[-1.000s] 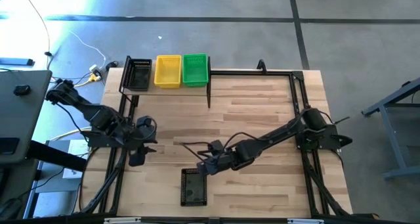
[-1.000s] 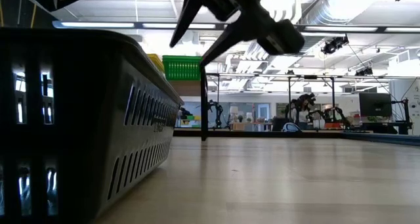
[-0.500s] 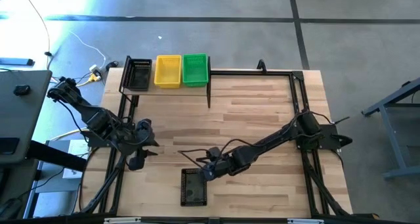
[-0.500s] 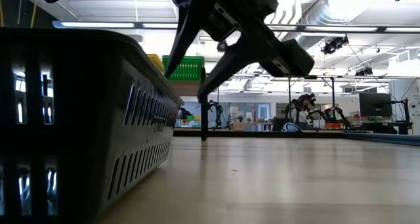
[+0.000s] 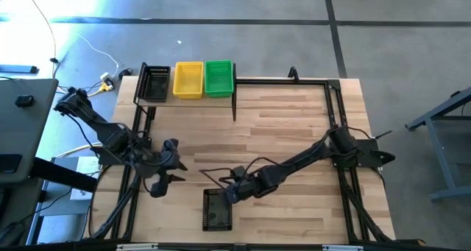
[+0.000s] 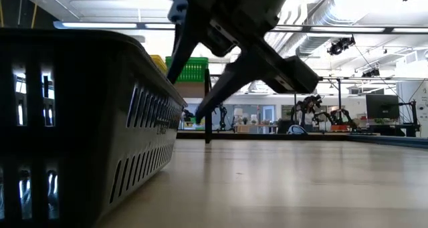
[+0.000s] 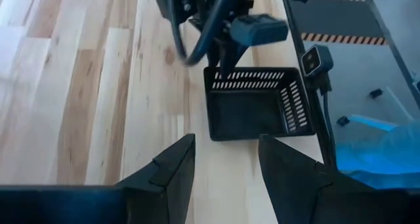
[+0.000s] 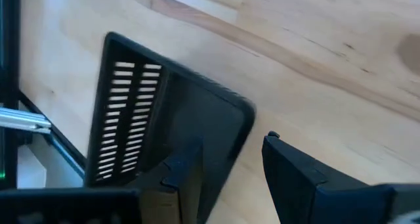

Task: Stack baskets on shelf by color
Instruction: Stack the black bin on top of the black bin

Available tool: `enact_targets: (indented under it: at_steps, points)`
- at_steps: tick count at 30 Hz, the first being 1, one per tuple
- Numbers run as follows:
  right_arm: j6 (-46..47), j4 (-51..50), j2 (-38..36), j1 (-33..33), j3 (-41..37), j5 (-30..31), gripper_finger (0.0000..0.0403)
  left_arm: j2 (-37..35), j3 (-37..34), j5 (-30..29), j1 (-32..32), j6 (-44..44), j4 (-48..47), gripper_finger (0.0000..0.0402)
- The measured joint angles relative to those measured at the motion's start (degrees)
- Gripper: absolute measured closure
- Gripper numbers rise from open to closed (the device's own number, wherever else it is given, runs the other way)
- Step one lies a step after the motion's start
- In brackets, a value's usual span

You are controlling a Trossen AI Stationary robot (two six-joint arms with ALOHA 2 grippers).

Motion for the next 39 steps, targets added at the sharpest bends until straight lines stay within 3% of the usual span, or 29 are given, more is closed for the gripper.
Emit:
enact_targets:
  at_steps: [9,19,33,39]
  points:
    - [3.08,-0.22,2.17,0.00,0.00,-1.34,0.0269,3.56,0.02,-0.07,0.00,0.02,1.80,0.0245]
    - [7.73,0.43,2.39,0.00,0.00,4.38,0.0396,5.05,0.02,-1.38,0.00,0.06,2.47,0.0245]
    - [12.77,8.09,2.20,0.15,0.00,20.34,0.0402,5.09,0.02,-1.42,-1.08,5.99,5.39,0.0245]
    - [11.75,7.91,1.91,-1.18,2.24,24.39,0.0402,5.09,0.02,-1.42,-2.23,7.49,5.45,0.0245]
